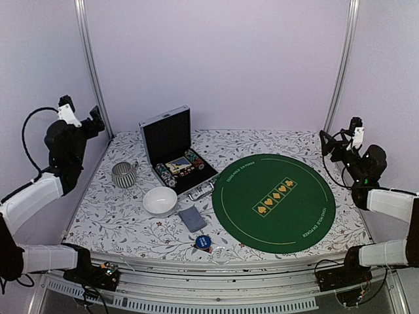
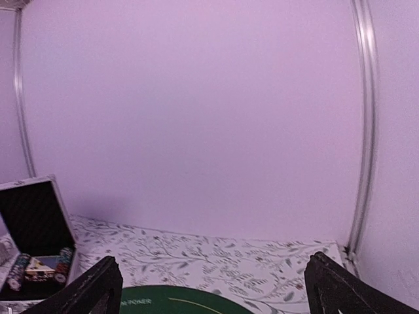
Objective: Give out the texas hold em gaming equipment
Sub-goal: Pick up the dealer button from the center of the board.
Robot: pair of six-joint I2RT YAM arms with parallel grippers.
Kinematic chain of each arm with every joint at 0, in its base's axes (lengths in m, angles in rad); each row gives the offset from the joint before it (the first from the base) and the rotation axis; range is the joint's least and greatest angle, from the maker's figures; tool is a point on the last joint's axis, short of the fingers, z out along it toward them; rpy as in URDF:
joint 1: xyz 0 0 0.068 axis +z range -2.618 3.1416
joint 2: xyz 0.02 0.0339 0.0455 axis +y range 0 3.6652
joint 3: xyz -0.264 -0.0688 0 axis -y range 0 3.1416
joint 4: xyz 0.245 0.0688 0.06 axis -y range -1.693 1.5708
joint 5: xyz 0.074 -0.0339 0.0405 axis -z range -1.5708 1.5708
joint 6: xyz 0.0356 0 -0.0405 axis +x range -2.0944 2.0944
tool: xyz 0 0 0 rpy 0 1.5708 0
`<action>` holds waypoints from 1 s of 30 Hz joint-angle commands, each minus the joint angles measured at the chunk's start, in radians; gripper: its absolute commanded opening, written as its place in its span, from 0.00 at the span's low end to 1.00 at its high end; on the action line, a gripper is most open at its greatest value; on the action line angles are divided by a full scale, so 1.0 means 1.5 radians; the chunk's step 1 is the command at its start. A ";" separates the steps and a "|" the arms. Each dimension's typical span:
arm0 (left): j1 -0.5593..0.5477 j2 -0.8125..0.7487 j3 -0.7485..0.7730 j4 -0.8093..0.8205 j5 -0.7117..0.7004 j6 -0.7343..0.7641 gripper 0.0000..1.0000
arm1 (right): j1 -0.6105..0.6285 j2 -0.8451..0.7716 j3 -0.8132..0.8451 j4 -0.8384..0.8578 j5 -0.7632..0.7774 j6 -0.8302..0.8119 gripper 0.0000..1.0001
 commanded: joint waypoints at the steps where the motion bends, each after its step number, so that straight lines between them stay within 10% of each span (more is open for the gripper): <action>1: -0.081 -0.028 0.144 -0.308 0.121 -0.023 0.98 | 0.008 -0.042 0.087 -0.105 -0.229 0.163 0.99; 7: -0.212 -0.018 0.263 -0.474 0.305 -0.001 0.98 | 0.219 -0.026 0.231 -0.374 -0.128 0.167 0.99; 19: -0.272 -0.070 0.189 -0.550 0.313 0.023 0.98 | 0.679 0.244 0.482 -0.778 0.191 0.154 1.00; 30: -0.271 -0.145 0.071 -0.545 0.304 0.034 0.98 | 0.847 0.532 0.752 -1.049 0.240 0.184 0.97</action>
